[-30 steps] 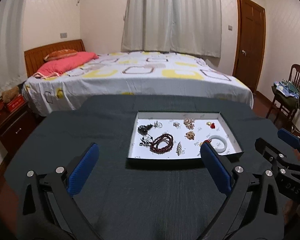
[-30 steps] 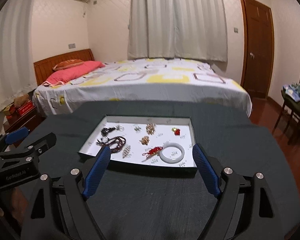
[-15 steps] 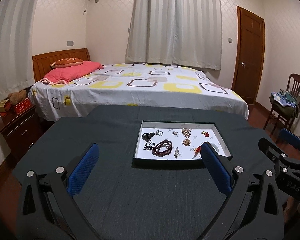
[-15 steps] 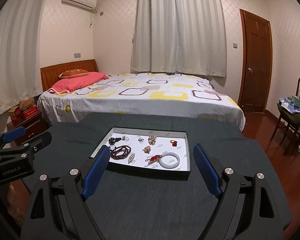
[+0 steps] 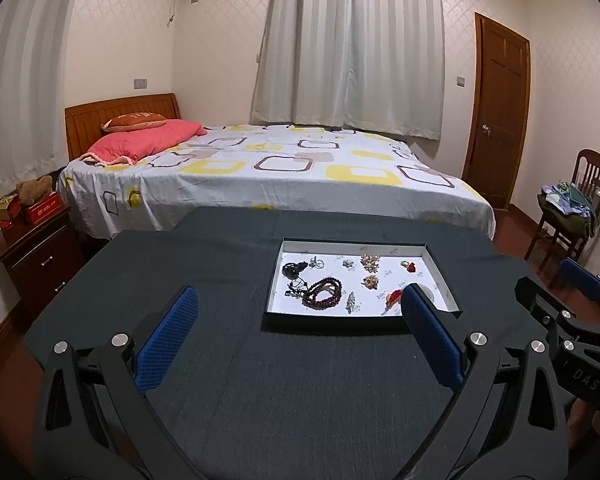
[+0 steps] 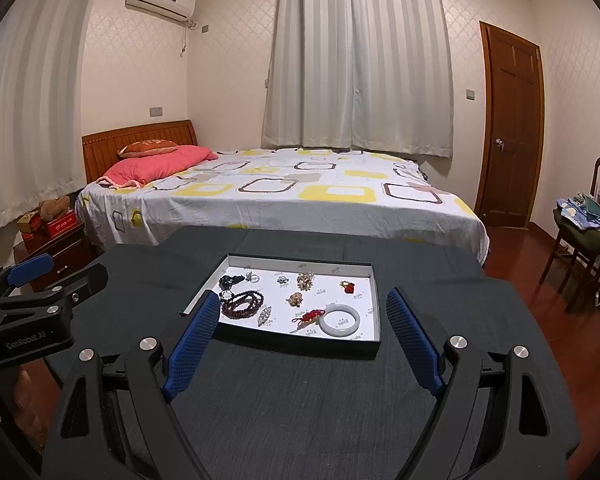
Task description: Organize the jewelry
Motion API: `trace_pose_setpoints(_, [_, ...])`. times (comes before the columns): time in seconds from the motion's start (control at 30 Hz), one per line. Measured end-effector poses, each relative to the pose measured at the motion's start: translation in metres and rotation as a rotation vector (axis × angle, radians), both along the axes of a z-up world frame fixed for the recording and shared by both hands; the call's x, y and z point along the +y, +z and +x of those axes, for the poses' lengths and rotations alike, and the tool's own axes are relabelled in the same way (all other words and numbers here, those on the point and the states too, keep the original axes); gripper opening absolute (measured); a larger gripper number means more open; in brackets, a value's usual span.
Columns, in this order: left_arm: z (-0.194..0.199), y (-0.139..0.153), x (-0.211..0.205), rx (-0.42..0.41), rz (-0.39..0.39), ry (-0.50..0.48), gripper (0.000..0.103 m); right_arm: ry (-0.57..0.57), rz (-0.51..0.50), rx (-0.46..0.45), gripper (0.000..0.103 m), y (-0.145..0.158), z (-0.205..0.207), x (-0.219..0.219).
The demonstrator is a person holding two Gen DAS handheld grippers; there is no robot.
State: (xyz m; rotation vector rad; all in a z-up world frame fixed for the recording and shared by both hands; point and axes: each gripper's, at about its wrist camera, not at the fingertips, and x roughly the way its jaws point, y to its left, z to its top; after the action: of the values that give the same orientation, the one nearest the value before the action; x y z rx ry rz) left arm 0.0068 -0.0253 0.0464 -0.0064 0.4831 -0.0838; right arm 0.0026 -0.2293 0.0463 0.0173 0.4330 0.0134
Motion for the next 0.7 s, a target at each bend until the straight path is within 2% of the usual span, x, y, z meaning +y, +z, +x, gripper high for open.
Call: trace_pose_setpoints(0.7, [0.0003,-0.0040,-0.0018,0.004,-0.009,-0.002,0.099,0.001,0.000,0.006,0.082,-0.0034,-0.0023,0.0043])
